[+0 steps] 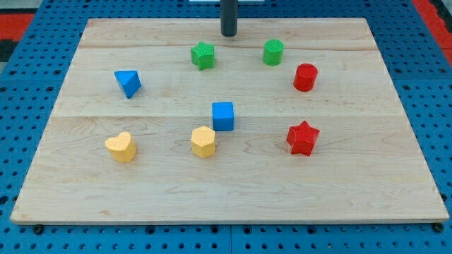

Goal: Push the yellow hexagon into the yellow heart

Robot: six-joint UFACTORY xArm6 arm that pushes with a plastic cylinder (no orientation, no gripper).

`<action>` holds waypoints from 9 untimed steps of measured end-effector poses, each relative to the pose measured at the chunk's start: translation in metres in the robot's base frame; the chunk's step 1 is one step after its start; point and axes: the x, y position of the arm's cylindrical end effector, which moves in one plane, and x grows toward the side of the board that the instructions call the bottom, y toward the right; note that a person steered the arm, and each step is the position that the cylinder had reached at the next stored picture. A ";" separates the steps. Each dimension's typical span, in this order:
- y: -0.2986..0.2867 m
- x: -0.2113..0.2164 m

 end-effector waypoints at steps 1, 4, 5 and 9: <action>0.000 0.000; 0.163 0.003; 0.174 0.022; 0.199 0.099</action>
